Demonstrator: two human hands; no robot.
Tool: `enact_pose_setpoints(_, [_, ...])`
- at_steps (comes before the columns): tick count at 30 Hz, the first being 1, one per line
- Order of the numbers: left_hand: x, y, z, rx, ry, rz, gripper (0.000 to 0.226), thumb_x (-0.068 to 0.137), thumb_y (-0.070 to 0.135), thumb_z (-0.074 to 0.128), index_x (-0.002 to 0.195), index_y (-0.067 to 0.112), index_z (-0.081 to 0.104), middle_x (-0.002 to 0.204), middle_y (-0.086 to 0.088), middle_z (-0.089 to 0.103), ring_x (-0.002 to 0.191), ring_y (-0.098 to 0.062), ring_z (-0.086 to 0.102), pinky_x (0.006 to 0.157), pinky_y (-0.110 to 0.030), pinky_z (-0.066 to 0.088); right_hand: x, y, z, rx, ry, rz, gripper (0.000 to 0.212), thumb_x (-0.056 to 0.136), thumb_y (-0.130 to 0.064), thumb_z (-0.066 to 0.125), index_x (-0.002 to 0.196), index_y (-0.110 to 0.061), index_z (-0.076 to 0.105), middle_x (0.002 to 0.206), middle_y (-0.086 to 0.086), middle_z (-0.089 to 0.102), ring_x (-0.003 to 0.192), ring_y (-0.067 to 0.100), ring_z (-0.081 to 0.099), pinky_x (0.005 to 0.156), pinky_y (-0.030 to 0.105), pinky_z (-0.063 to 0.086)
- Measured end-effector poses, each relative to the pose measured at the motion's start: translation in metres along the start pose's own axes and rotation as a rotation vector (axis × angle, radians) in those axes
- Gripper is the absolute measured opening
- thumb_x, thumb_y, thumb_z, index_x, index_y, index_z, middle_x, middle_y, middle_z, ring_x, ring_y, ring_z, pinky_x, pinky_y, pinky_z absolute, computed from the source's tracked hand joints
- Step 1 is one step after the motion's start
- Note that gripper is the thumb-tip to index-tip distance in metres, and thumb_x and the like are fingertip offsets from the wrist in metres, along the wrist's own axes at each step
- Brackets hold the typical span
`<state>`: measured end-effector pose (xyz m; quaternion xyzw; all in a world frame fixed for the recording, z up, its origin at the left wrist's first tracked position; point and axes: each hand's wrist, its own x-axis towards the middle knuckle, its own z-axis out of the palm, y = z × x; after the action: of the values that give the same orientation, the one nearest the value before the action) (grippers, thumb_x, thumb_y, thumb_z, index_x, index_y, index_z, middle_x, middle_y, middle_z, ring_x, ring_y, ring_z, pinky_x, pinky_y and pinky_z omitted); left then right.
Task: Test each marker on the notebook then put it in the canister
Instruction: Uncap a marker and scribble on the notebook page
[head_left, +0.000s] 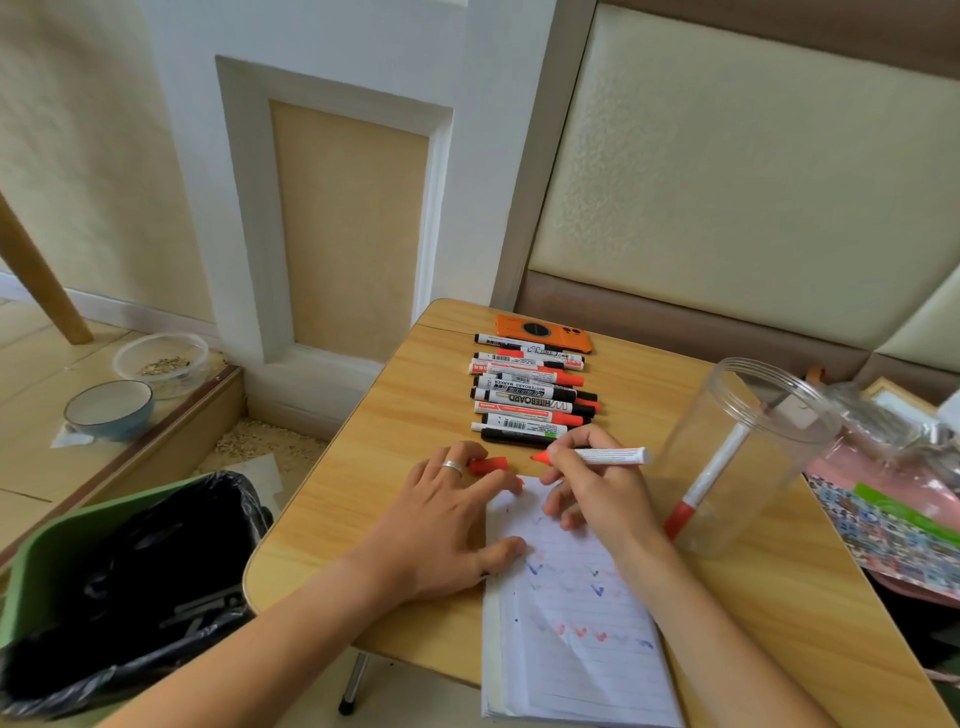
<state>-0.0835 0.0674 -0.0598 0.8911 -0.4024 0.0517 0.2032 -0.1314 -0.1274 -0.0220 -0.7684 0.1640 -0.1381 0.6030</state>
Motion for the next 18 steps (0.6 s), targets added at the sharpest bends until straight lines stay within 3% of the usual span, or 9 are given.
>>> enact_pose_setpoints(7, [-0.0008,0.0017,-0.0036,-0.003,-0.014,0.048,0.05,0.093,0.071,0.039,0.139,0.052,0.037,0.148,0.008,0.028,0.138,-0.014,0.022,0.116,-0.037,0.022,0.0042,0.0064,0.0015,-0.098,0.034,0.045,0.015,0.095,-0.014,0.061,0.083,-0.008,0.056,0.06,0.011,0.063,0.046,0.03,0.056,0.041,0.029,0.039])
enact_pose_setpoints(18, [-0.0014,0.0029,-0.0044,0.005,-0.022,0.05,0.049,0.094,0.071,0.036,0.14,0.053,0.037,0.15,0.008,0.026,0.141,-0.013,0.021,0.118,-0.038,0.019,-0.0021,0.0041,0.0037,-0.19,0.042,-0.007,0.014,0.095,-0.014,0.061,0.083,-0.007,0.059,0.061,0.014,0.066,0.043,0.025,0.055,0.04,0.027,0.04])
